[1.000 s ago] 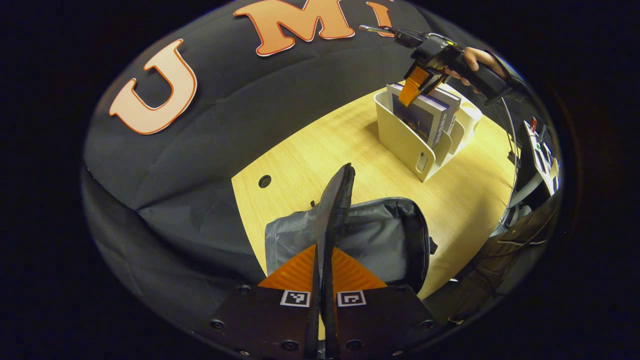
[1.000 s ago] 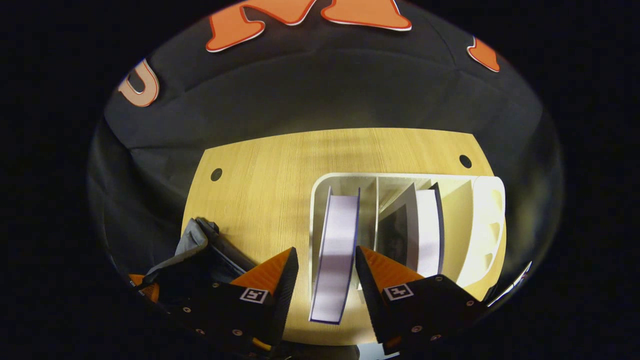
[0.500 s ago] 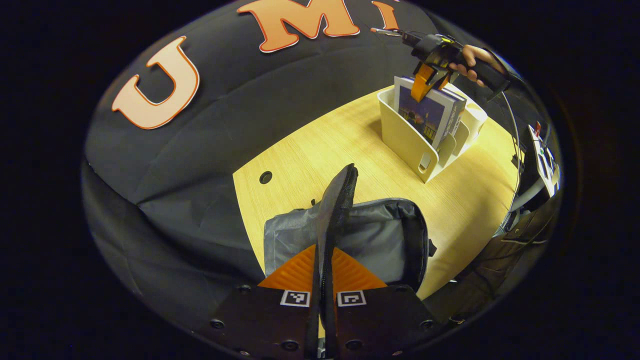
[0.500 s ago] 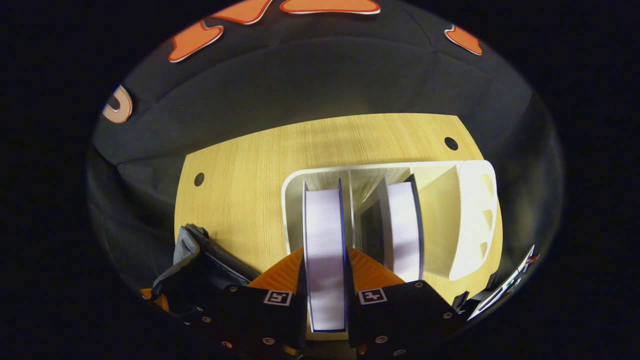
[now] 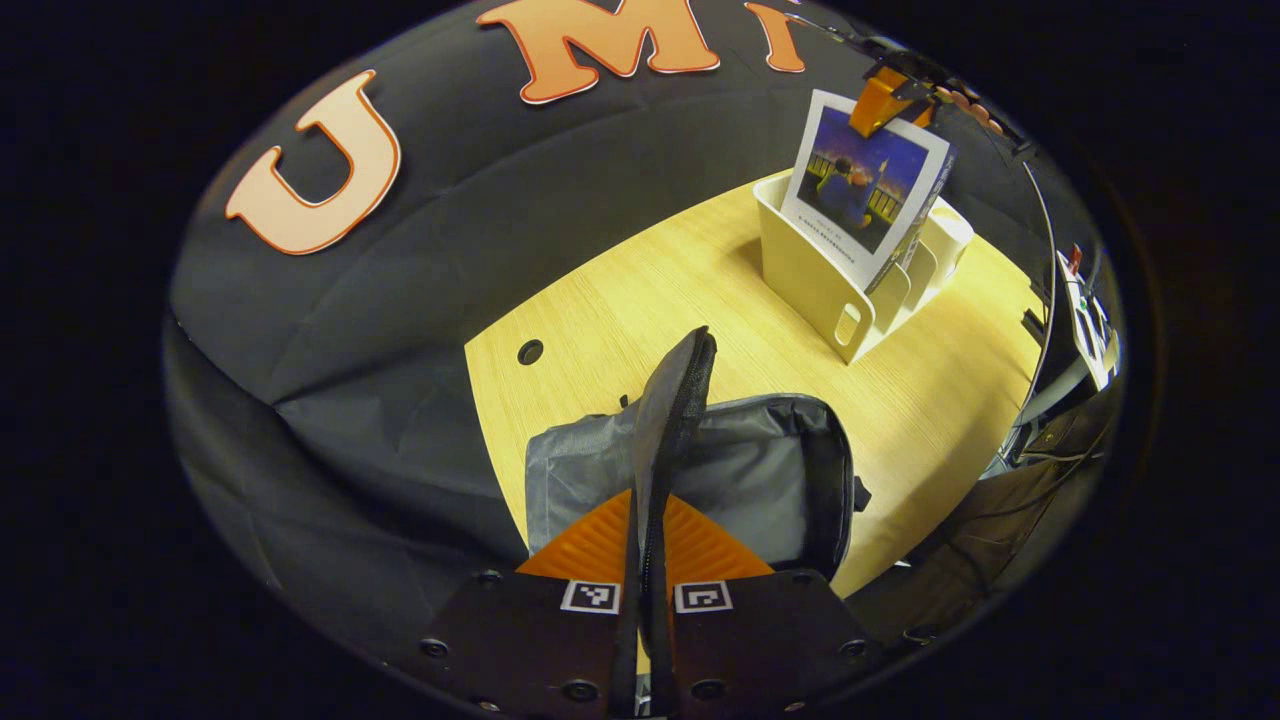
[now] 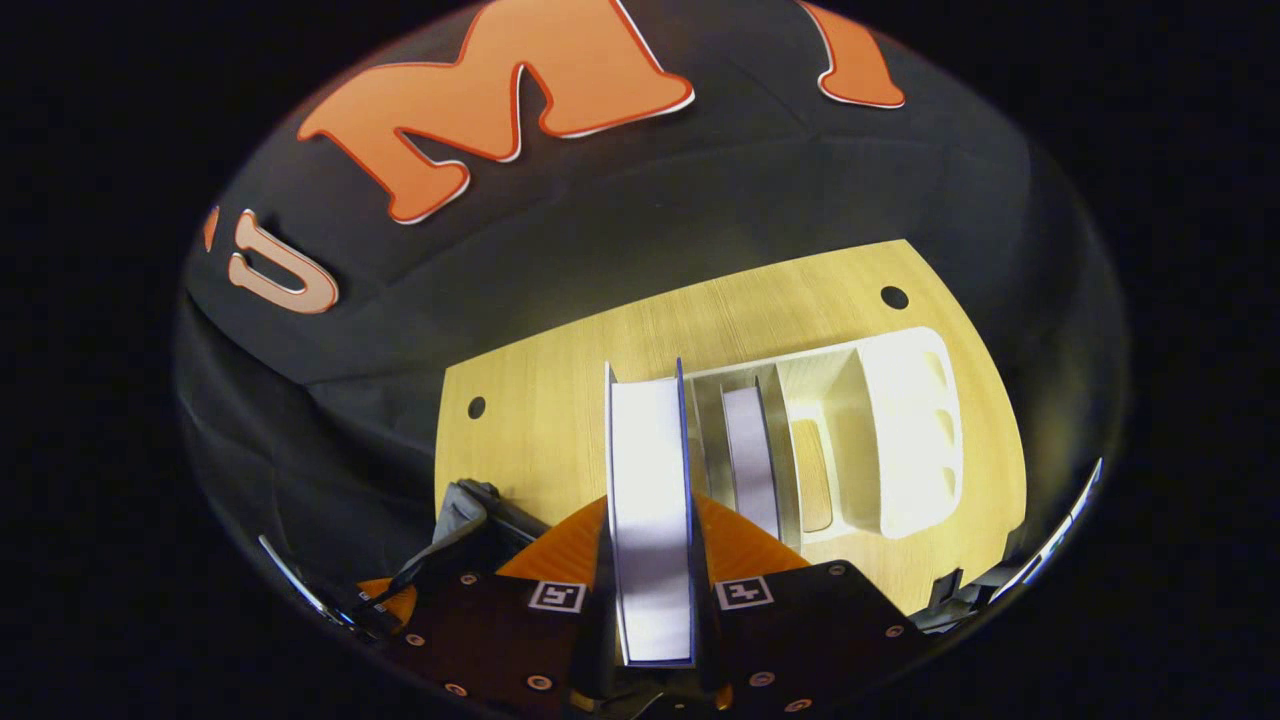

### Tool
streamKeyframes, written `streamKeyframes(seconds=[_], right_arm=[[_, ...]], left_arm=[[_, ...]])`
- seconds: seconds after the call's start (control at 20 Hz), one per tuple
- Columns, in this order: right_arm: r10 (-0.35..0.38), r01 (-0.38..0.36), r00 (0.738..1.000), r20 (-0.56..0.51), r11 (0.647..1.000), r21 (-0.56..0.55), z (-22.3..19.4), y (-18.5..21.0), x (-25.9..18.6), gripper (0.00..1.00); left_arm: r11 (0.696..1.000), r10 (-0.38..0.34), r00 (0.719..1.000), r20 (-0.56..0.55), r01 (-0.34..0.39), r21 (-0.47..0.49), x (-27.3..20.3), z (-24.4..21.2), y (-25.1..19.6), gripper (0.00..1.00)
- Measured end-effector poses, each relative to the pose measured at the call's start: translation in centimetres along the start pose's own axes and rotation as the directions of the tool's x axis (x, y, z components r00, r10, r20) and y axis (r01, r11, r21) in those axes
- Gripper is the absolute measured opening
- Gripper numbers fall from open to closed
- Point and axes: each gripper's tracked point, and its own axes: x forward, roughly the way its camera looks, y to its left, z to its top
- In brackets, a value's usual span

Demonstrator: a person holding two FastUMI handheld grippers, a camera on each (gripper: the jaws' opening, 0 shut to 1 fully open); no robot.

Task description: Open the schoolbag, grab two books from the bookshelf and put them into the schoolbag.

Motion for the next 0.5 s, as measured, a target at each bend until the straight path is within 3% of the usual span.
streamKeyframes(seconds=[0.25,0.5], right_arm=[[0.054,-0.055,0.997,0.054,0.998,0.011,-0.5,0.0,-3.5,0.31],[0.133,-0.135,0.99,0.053,0.99,0.041,-3.8,1.6,-4.5,0.3]], left_arm=[[1.0,-0.012,1.0,0.005,0.012,-0.012,0.1,-0.3,-0.1,0.06],[1.0,-0.018,1.0,0.014,0.018,-0.022,0.4,-0.8,0.0,0.06]])
